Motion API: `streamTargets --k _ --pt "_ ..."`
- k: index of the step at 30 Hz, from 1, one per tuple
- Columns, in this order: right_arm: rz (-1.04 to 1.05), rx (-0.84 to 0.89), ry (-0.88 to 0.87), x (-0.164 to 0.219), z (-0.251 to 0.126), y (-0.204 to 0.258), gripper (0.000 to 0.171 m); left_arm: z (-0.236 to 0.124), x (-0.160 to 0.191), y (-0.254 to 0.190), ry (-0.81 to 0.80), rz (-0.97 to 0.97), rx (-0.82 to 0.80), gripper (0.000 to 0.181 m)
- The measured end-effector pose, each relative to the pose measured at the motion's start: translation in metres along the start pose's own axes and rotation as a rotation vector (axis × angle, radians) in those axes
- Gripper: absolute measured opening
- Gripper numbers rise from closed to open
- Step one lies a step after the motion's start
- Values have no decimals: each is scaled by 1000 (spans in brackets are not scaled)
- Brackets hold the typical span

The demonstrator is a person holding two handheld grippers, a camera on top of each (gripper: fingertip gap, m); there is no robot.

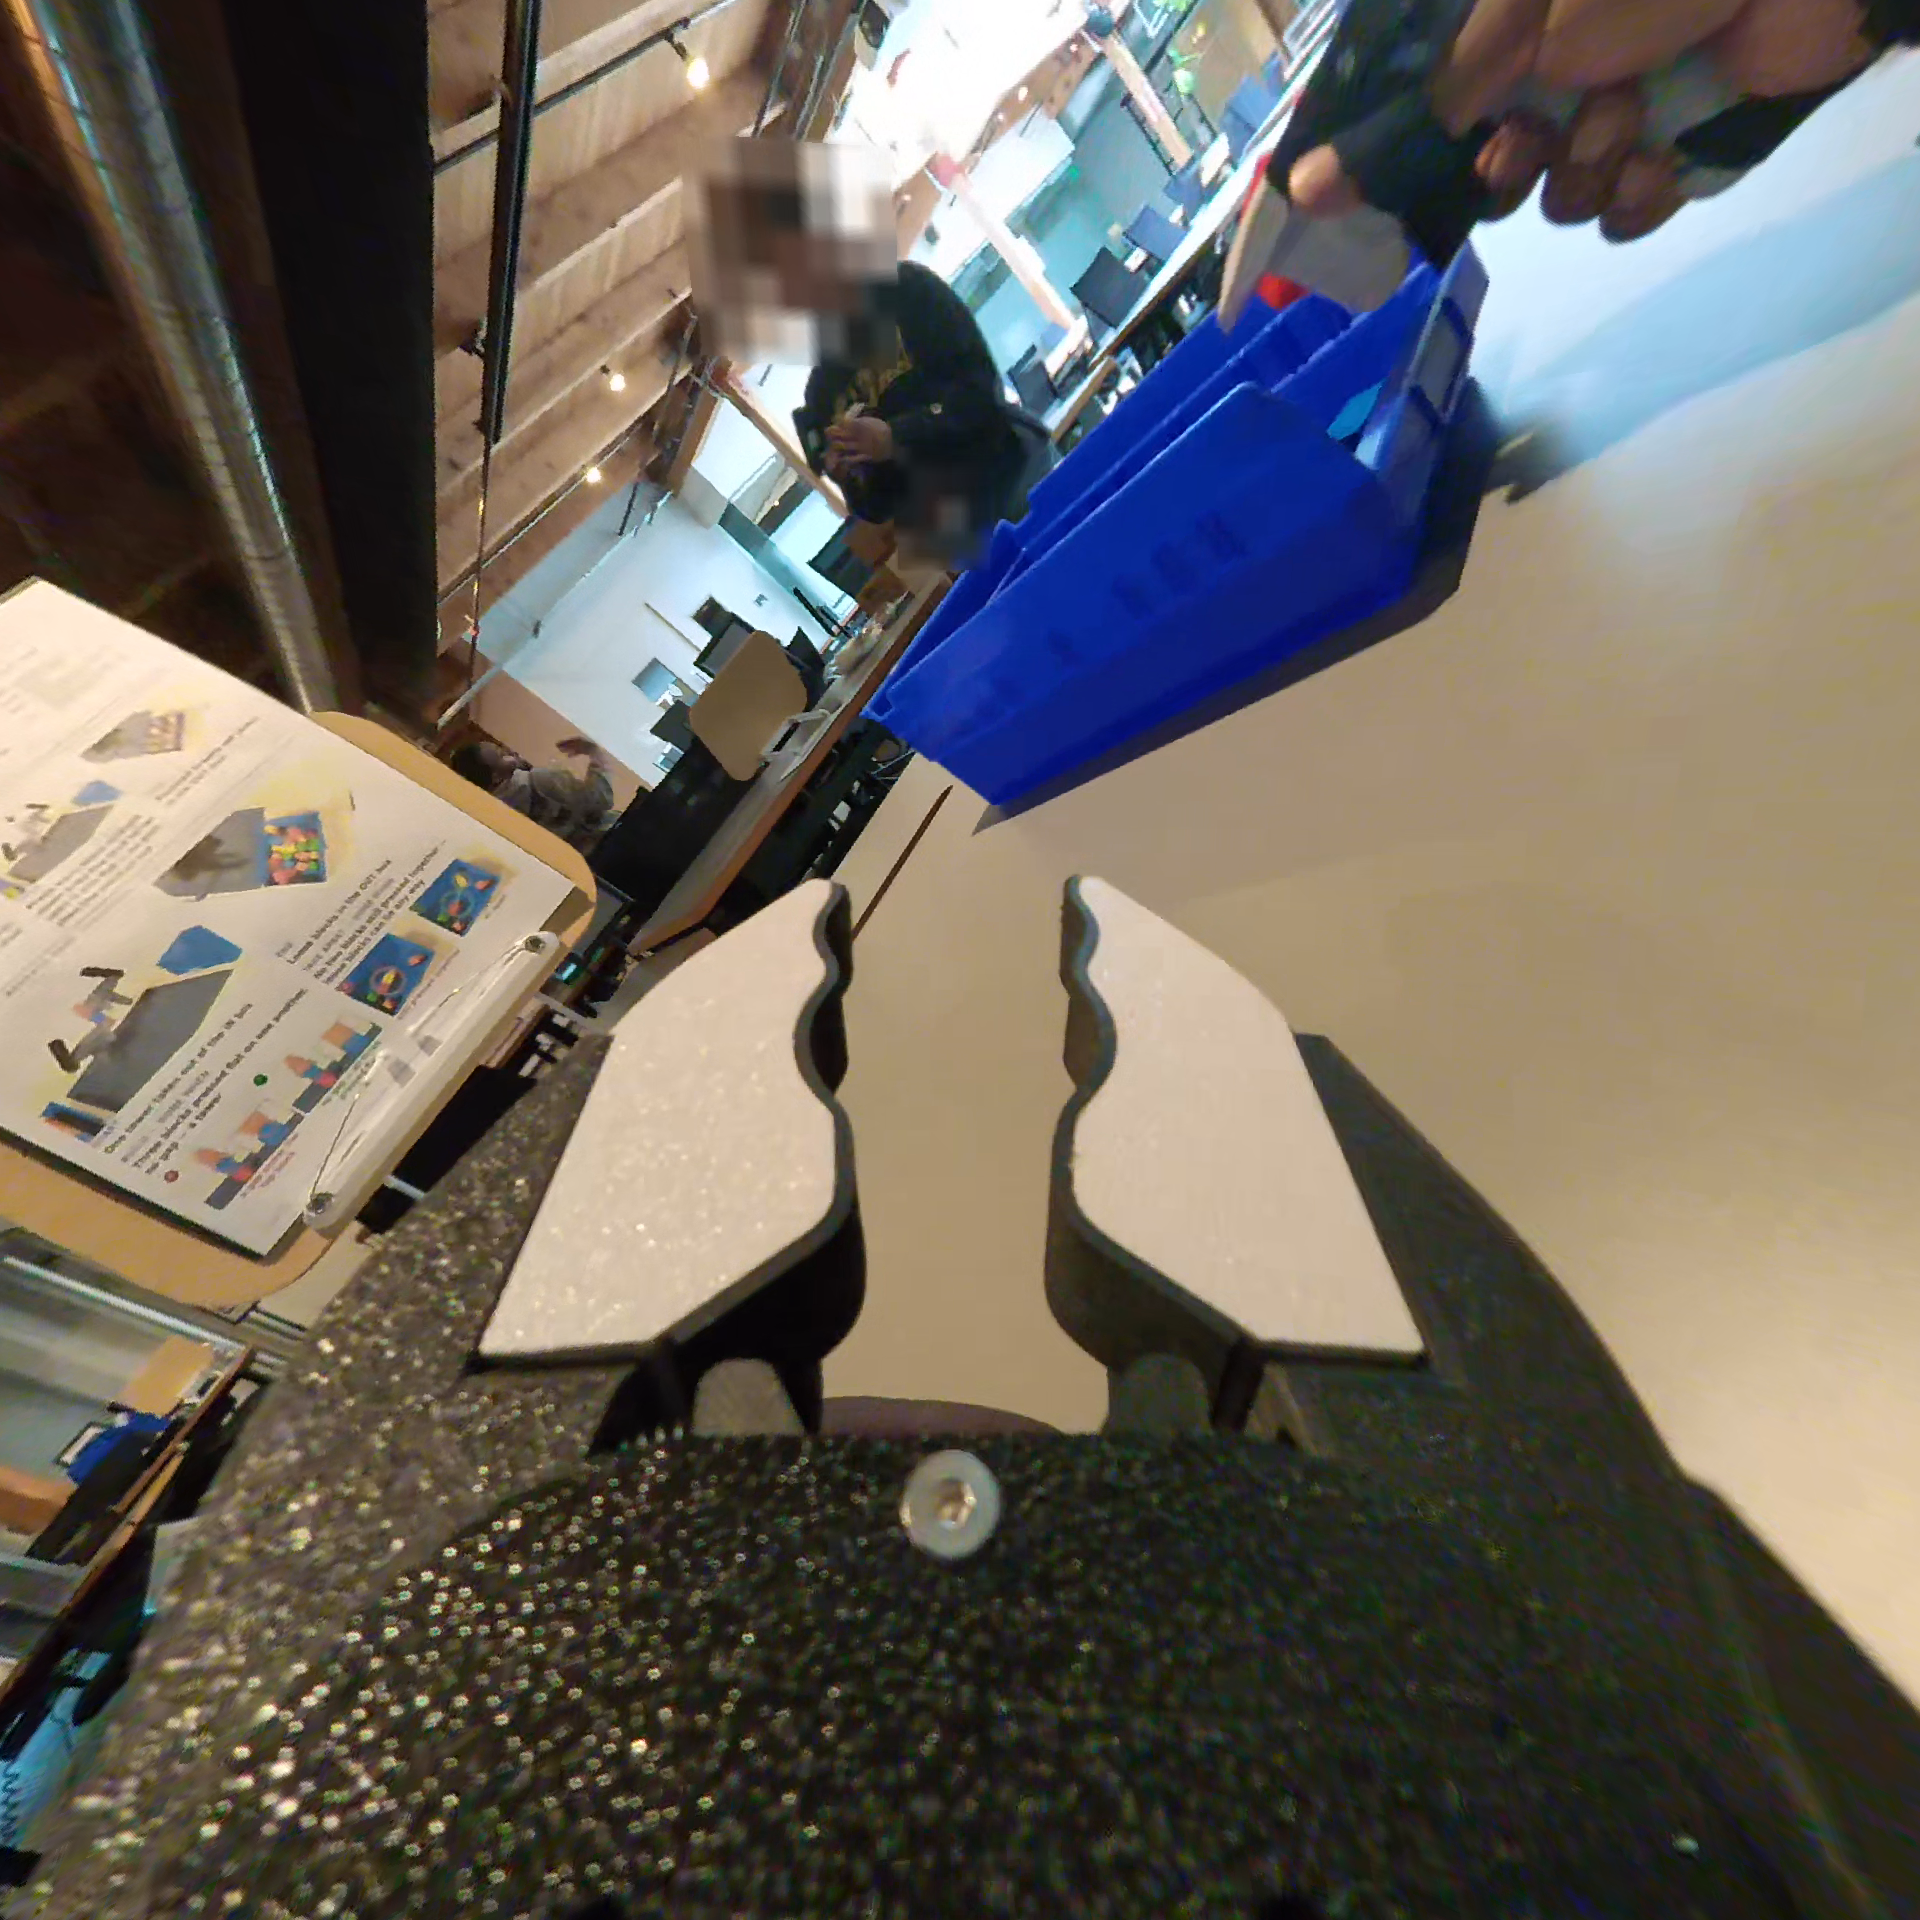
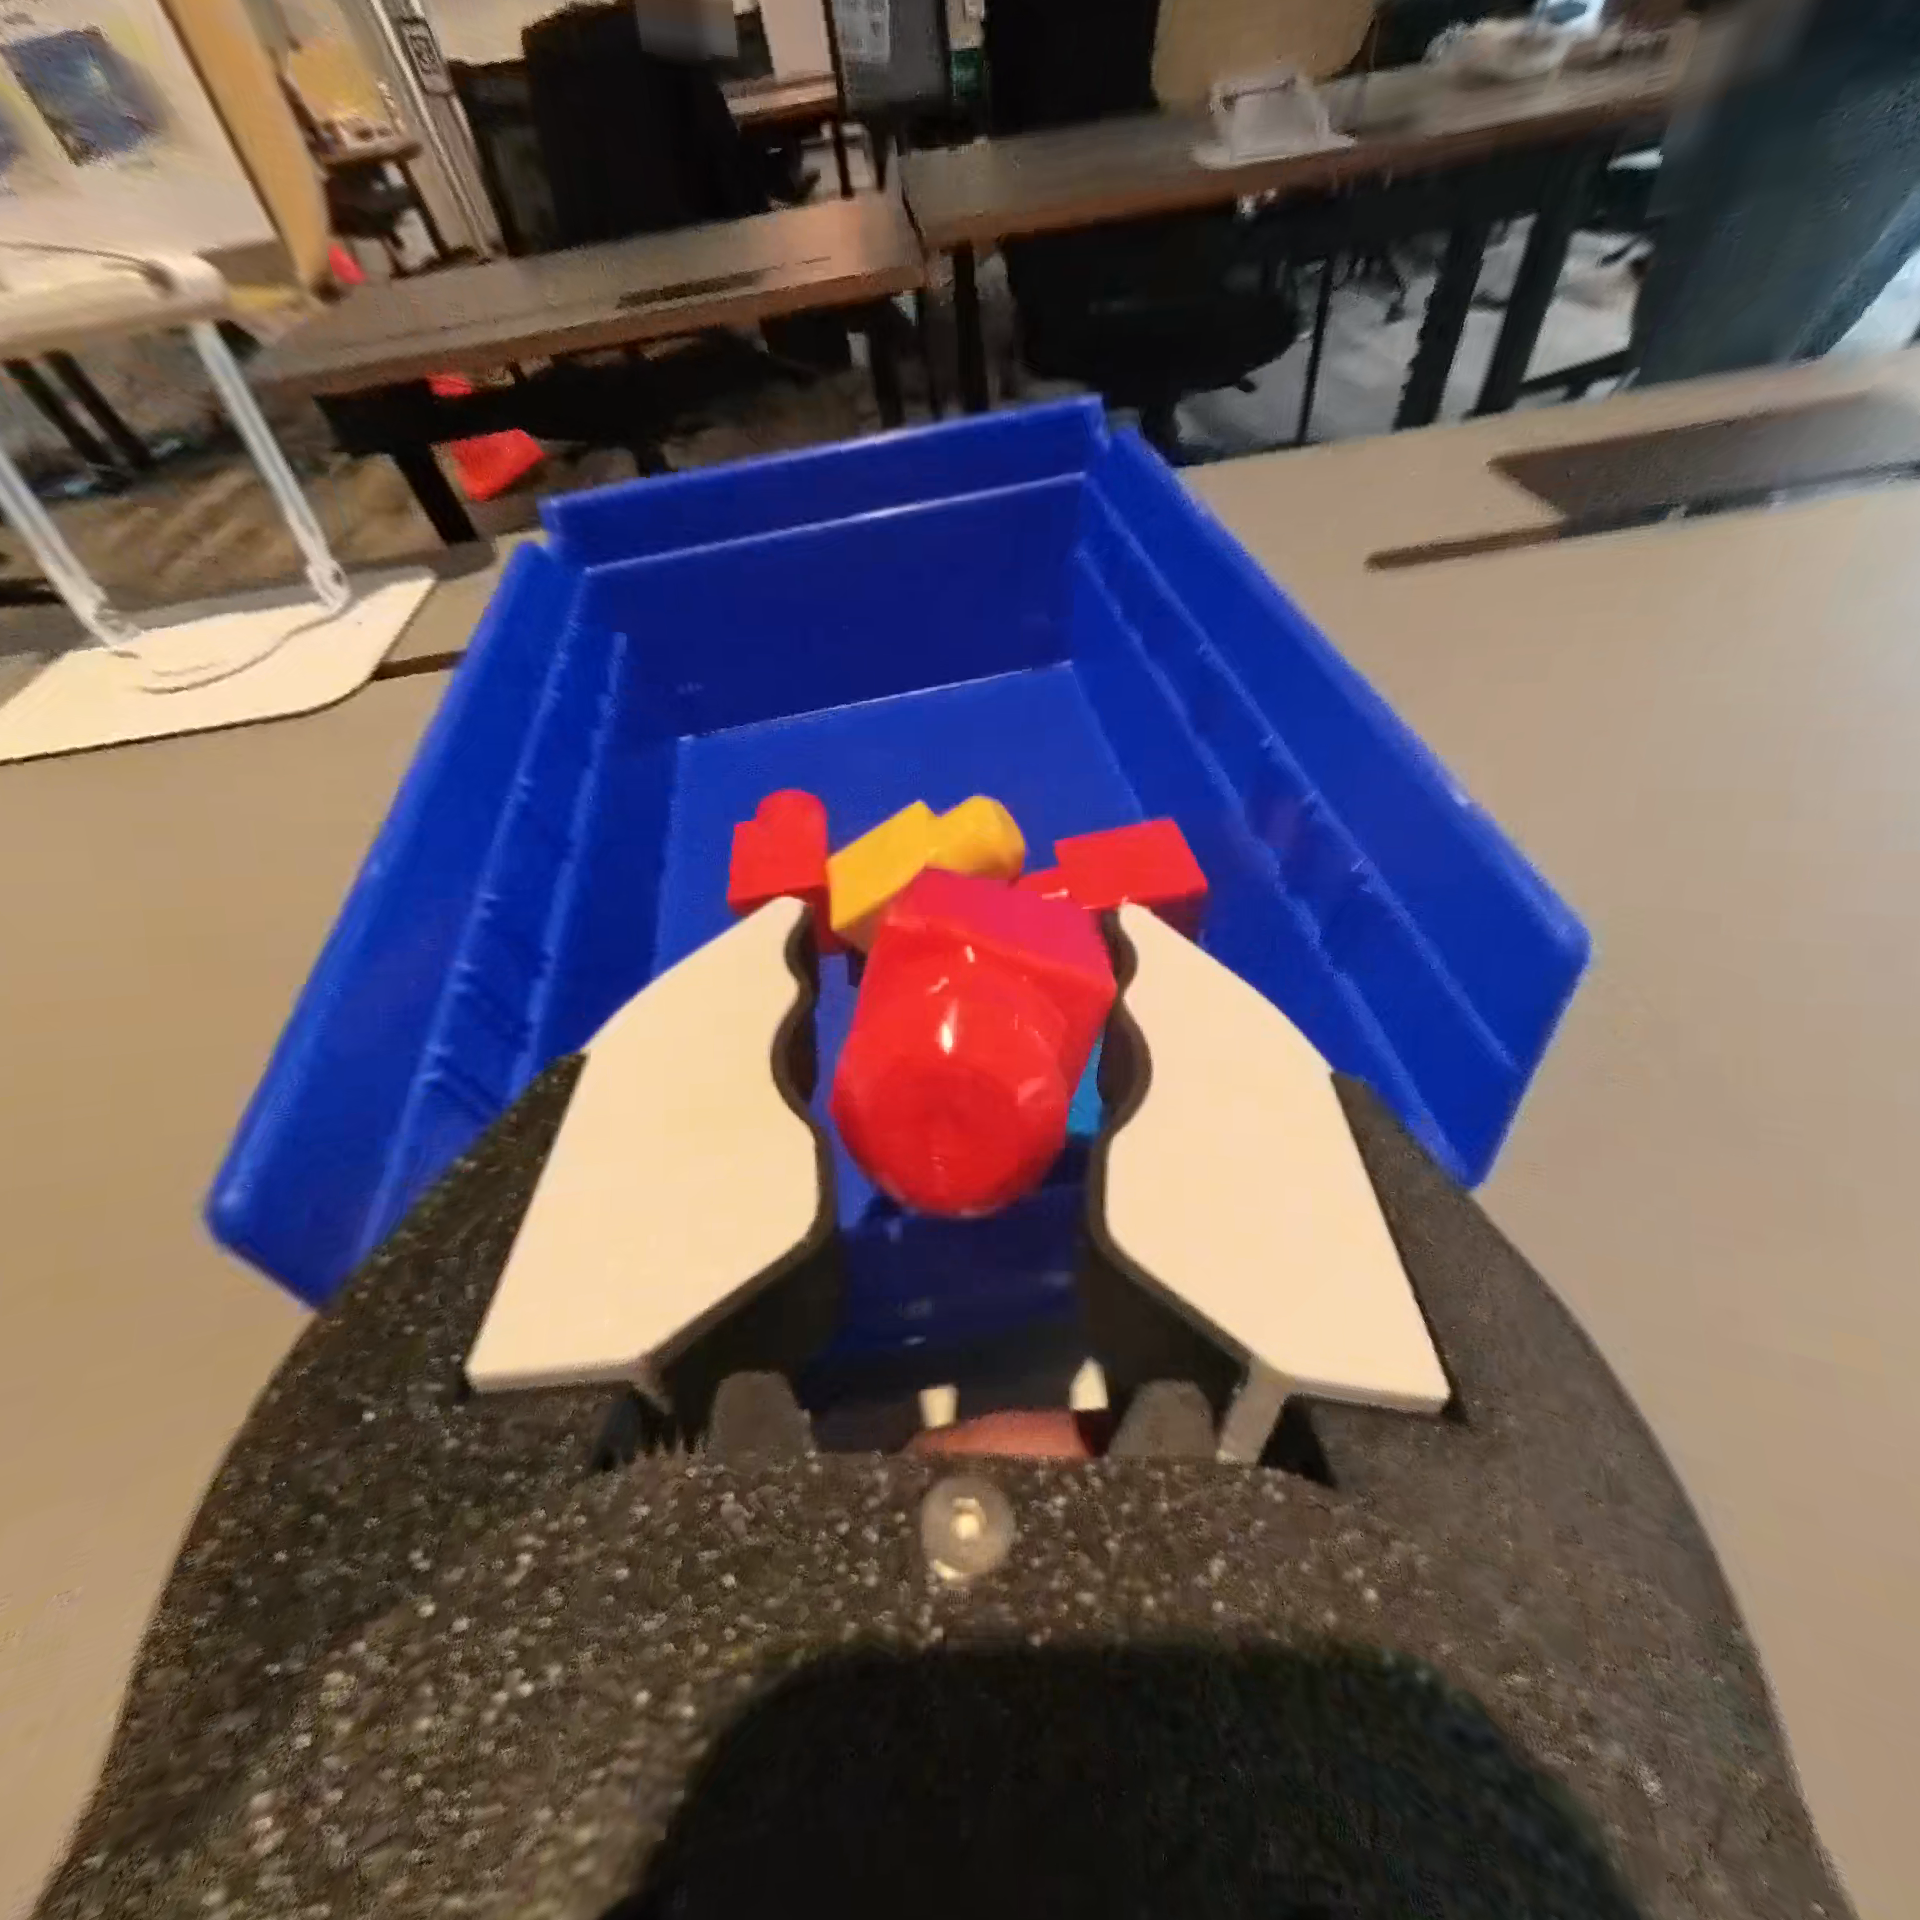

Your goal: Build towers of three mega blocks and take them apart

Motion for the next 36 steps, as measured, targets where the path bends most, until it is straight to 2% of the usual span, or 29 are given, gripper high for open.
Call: streamTargets --k 7,12,15,17,21,24,28,31,33,36 --pt "14 -64 -93 -7 1 8 70 1 3 6 23 -47 -18 37" --pt "5 -184 -350 -54 -46 36 61 -2 6 14 48 -89 -46 37" --pt "-115 -360 -470 -80 -81 90 50 -3 9 20 66 -142 -64 37" --pt "-249 -520 -441 -81 -90 141 50 -4 12 25 86 -175 -78 37" --pt "-501 -774 -291 -42 -74 241 50 -11 22 38 126 -231 -126 37" --pt "-561 -880 -167 0 -47 294 53 -24 33 48 161 -241 -171 37" --pt "-533 -934 -81 30 -30 324 53 -53 50 70 208 -196 -263 37" --pt "-575 -902 -95 32 -30 324 51 -88 56 99 157 -365 -308 39" --pt "-555 -900 -88 31 -29 322 51 -123 57 129 78 -534 -358 40" --pt "-521 -906 -74 30 -26 320 50 -188 63 186 82 -575 -534 43"
Point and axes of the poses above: each gripper's, where its closed fingertips meet, z out along the fingers, x out of its underside, y = z × x across the jaws, the point moved 7 cm from there along -z, back along the fingers, and after that the axes turned 10 degrees about -z, right-handed, at the moved point
